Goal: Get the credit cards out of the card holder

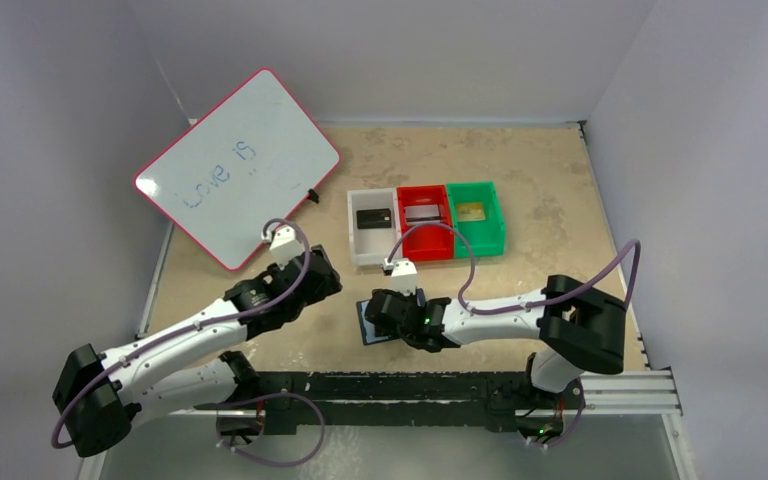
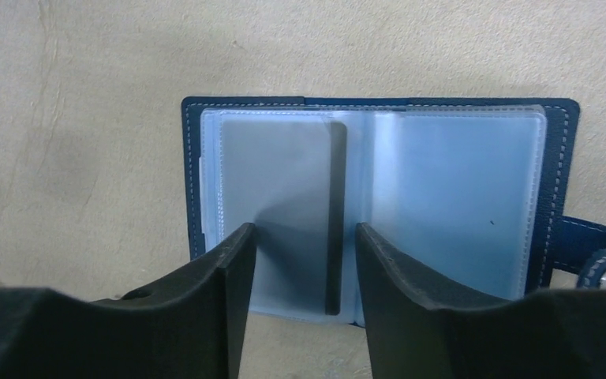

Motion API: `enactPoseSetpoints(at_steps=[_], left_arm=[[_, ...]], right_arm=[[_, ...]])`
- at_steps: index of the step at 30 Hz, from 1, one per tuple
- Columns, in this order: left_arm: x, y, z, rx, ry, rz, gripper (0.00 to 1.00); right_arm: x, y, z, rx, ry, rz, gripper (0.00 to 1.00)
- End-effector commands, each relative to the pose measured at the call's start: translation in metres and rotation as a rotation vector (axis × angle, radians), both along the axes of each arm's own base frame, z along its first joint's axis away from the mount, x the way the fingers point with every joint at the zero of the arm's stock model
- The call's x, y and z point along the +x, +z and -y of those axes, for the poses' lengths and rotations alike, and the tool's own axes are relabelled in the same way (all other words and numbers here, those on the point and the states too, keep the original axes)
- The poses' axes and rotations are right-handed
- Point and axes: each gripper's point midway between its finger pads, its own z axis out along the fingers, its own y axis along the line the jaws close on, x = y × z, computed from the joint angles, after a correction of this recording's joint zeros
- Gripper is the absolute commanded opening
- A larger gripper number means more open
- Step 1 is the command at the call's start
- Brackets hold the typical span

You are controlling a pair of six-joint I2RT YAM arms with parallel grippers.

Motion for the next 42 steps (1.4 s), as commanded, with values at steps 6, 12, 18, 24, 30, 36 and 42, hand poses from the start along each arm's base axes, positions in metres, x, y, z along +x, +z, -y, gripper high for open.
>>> enactPoseSetpoints(at_steps=[6,12,18,24,30,36,42], left_arm=[[0.01,0.017,0.016,-0.048,-0.026,0.037,0.67],[0.01,0.021,0.011,-0.048,-0.007,0.054,0.67],[0.008,0.021,0.009,-0.046,-0.009,0.052,0.68],[0.007,0.018,0.009,-0.048,-0.009,0.047,0.67],[0.008,0.019,0.008,-0.049,-0.003,0.053,0.67],[0.007,0.012,0.01,-0.038,-0.012,0.033,0.67],[0.007,0.012,0.011,-0.039,-0.014,0.034,0.67]], right_arm=[[-0.004,0.009,-0.007,0.063,-0.009,-0.016,0.6],[0.004,0.013,-0.016,0.043,-0.006,0.014,0.61],[0.005,-0.005,-0.011,-0.045,-0.03,-0.009,0.58],[0.005,-0.017,-0.009,-0.089,-0.038,-0.021,0.58],[0.003,-0.026,-0.004,-0.113,-0.057,-0.035,0.47],[-0.003,-0.031,-0.003,-0.1,-0.056,-0.066,0.36],[-0.005,-0.029,-0.007,-0.044,-0.037,-0.072,0.21]])
